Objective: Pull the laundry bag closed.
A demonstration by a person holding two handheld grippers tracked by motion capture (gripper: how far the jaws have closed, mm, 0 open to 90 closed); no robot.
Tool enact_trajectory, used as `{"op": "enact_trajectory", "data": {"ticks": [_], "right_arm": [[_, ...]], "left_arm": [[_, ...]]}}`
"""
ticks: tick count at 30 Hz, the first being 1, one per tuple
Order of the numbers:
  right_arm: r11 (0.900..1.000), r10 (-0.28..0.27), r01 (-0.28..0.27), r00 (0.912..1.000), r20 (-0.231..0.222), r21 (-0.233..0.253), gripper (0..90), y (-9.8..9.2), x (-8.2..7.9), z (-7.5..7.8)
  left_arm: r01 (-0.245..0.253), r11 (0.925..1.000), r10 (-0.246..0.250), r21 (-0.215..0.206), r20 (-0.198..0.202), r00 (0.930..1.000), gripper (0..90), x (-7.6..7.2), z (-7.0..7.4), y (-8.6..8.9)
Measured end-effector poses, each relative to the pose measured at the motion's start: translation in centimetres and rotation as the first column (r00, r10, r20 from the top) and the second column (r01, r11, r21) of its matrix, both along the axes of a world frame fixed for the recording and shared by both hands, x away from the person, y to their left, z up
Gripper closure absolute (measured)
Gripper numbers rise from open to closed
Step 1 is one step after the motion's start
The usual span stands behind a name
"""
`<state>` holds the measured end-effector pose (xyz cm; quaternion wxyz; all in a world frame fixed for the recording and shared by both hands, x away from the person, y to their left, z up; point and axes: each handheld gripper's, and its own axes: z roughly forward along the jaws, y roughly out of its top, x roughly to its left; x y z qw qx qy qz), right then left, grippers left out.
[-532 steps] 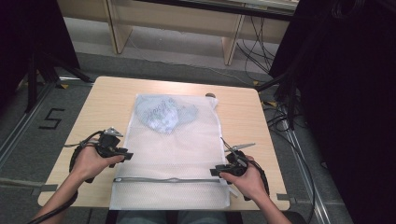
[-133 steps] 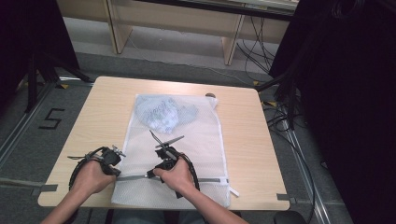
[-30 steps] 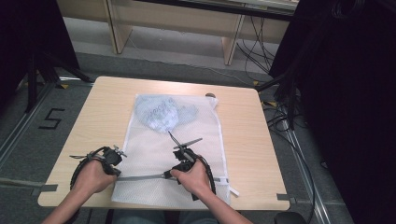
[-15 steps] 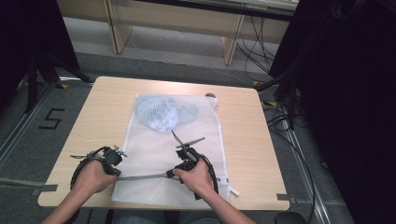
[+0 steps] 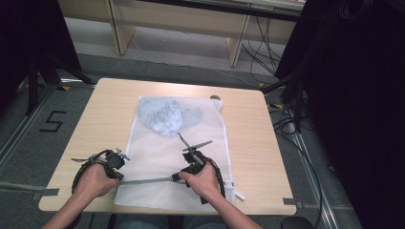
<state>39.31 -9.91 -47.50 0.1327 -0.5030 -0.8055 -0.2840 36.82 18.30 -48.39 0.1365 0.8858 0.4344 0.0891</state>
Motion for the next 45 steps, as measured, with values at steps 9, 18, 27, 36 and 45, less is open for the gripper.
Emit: {"op": "enact_trajectory", "data": {"ticks": [9, 18, 27, 36, 45], "right_arm": [[1.000, -0.002, 0.002, 1.0000, -0.009, 0.001, 87.0, -0.3, -0.1, -0.2], [1.000, -0.008, 0.008, 0.9998, -0.017, 0.002, 87.0, -1.0, 0.0, 0.0], [1.000, -0.009, 0.010, 0.9999, -0.007, 0.006, 87.0, -1.8, 0.1, -0.1], [0.999, -0.036, 0.036, 0.9992, -0.015, -0.001, 87.0, -2.5, 0.1, 0.1], [0.999, -0.045, 0.045, 0.9988, -0.019, -0.012, 87.0, -3.1, 0.2, 0.0]], "left_arm": [[0.006, 1.0000, -0.006, 0.007, 0.008, 0.9999, 90.0, 0.0, 0.0, -0.1], [-0.006, 1.0000, 0.006, -0.006, 0.015, 0.9999, 90.0, -0.1, -0.1, -0.2], [-0.007, 1.0000, 0.007, -0.005, 0.016, 0.9999, 90.0, -0.1, -0.1, -0.2], [-0.010, 0.9999, 0.010, -0.008, 0.017, 0.9998, 90.0, -0.1, -0.1, -0.2], [0.003, 1.0000, -0.003, 0.000, 0.013, 0.9999, 90.0, 0.0, -0.1, 0.0]]}}
